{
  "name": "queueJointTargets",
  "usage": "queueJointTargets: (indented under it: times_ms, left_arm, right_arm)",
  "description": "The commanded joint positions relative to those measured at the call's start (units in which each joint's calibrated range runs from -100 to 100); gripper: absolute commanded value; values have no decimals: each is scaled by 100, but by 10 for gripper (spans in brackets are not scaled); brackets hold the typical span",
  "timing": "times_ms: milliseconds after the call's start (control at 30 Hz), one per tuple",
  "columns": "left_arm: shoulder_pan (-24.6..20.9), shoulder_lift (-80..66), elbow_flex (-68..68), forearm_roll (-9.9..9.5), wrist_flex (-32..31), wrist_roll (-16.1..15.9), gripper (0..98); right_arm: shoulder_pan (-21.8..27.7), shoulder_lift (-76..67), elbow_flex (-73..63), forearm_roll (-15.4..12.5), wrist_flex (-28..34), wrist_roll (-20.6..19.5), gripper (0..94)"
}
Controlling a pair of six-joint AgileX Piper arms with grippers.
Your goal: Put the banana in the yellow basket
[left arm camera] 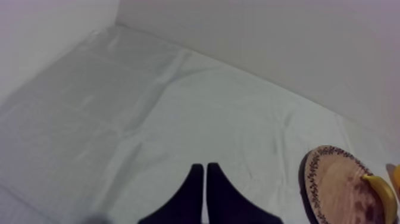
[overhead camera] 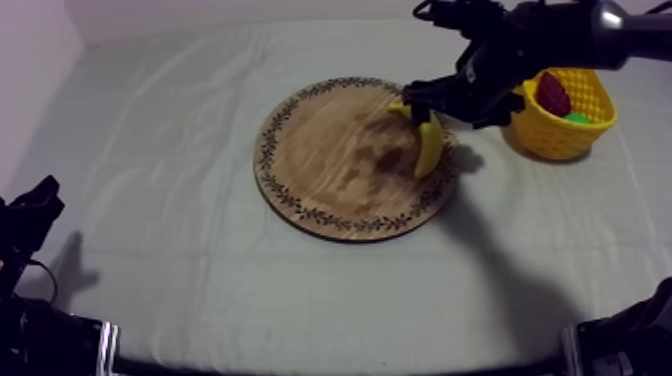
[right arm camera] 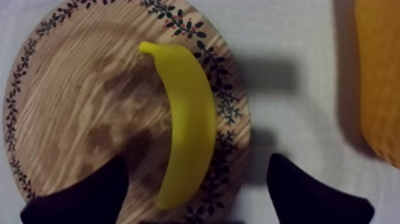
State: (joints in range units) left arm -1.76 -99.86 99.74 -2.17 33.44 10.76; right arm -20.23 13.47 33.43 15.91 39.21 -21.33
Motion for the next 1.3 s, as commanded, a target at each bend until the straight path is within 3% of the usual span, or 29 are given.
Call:
queueJointTargets:
  times_ms: [0, 233, 433, 900, 1267]
  left_arm:
    - [-1, 3, 4, 0, 2, 1, 1]
    - [-1, 3, 4, 0, 2, 1, 1]
    - [-1, 3, 4, 0, 2, 1, 1]
    - [-1, 3, 4, 0, 2, 1, 1]
    - [-1, 3, 4, 0, 2, 1, 1]
  right_arm:
    - [-14, 311, -141, 35, 59, -37, 737]
    - [12, 883, -585, -46, 203, 48, 704]
    - [96, 1125, -904, -454, 311, 564, 578]
    - [264, 1487, -1228, -830, 422, 1352, 264]
    - [489, 832, -1447, -1119, 955, 1626, 223]
